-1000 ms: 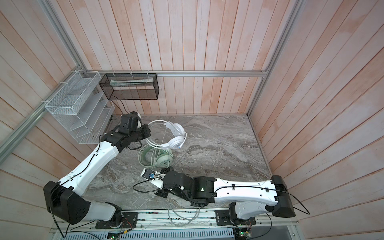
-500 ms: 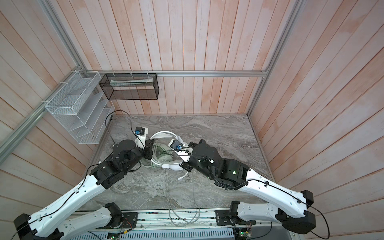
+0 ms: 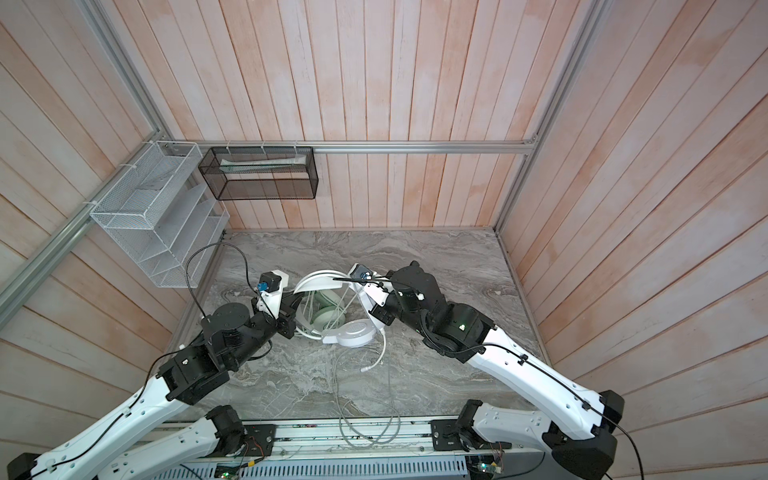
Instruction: Wrap the headphones
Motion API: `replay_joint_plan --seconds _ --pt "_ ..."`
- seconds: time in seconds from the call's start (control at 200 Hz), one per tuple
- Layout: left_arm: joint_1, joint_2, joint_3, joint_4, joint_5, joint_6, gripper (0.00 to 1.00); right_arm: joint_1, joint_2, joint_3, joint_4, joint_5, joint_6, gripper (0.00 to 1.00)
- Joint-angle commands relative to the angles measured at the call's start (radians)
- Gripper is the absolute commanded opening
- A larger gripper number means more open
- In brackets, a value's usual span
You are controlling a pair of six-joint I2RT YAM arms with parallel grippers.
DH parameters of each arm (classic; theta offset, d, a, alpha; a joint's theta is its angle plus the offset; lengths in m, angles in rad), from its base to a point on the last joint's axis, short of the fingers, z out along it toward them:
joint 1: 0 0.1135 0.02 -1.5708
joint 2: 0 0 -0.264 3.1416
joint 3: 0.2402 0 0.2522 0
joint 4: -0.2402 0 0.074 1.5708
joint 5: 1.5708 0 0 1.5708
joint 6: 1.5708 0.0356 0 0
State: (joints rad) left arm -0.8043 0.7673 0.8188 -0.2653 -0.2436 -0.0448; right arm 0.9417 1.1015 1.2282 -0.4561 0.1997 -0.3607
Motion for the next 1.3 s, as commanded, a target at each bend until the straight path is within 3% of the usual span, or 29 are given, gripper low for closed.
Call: replay_joint_plan --seconds 0.0,0.5,0.83,1.02,1.295 --pt "-0.006 -0.010 -0.024 -0.130 0.048 0.066 0.00 -0.049 -0.021 0.007 0.168 0.073 0.006 0.06" --pt "-0.006 -0.021 -0.017 -0.125 0.109 0.033 0.00 -0.063 -0.026 -0.053 0.220 0.017 0.002 0.16" --pt "-0.006 -0.060 0.044 -0.148 0.119 -0.022 0.00 -0.098 -0.036 -0.144 0.276 0.000 0.046 0.05" --pt "-0.006 -0.075 0.094 -0.160 0.157 -0.066 0.00 -0.167 -0.017 -0.180 0.328 -0.051 0.109 0.04" --pt "-0.006 -0.104 0.143 -0.157 0.150 -0.137 0.00 -0.176 -0.001 -0.231 0.385 -0.106 0.171 0.09"
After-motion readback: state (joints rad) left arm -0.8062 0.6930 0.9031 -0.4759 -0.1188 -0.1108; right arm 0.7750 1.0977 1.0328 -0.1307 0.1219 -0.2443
